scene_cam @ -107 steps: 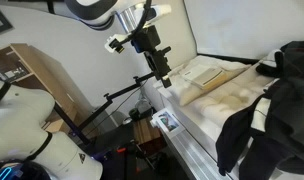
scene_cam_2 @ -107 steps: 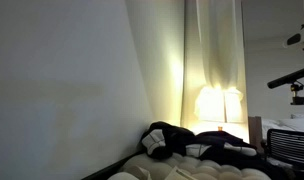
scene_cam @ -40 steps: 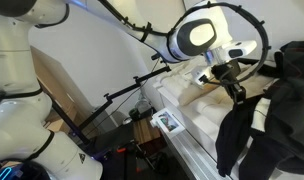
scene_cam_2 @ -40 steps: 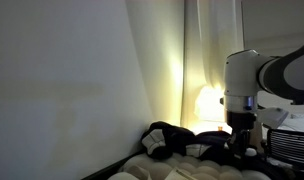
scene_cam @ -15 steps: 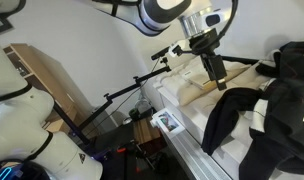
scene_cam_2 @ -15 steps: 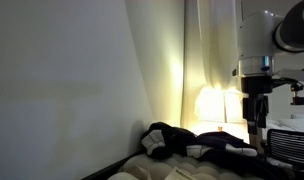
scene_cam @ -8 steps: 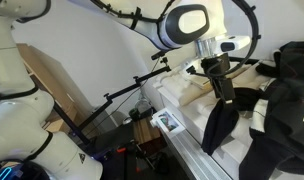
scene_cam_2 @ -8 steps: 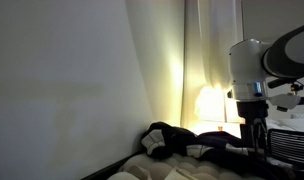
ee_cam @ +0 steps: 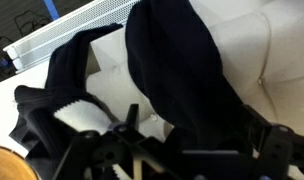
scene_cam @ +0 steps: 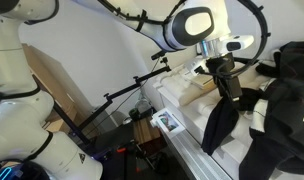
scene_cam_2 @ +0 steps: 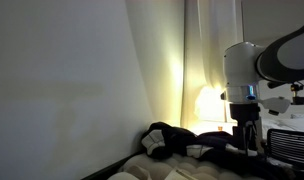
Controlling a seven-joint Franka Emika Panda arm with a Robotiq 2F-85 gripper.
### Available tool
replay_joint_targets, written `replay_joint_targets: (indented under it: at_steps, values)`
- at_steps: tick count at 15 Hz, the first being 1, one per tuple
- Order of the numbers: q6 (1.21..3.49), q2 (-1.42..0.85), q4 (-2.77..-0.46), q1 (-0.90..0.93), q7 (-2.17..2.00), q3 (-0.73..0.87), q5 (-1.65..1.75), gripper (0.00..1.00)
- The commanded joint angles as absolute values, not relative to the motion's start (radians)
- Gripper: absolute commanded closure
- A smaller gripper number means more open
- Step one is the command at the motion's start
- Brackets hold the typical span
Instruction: Unfold the black cloth on the bed.
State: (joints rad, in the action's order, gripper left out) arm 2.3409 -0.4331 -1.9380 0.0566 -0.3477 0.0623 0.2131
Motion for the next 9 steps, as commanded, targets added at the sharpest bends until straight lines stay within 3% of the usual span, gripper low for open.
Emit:
replay_joint_targets:
  at_steps: [1,9]
  values:
    - [2.385,-0.437,-1.934,0.060,-0.248,0.048,0.200,0.00]
    - [2.376,-0.502,-1.897,0.061,-0.179,0.042,0.178,0.00]
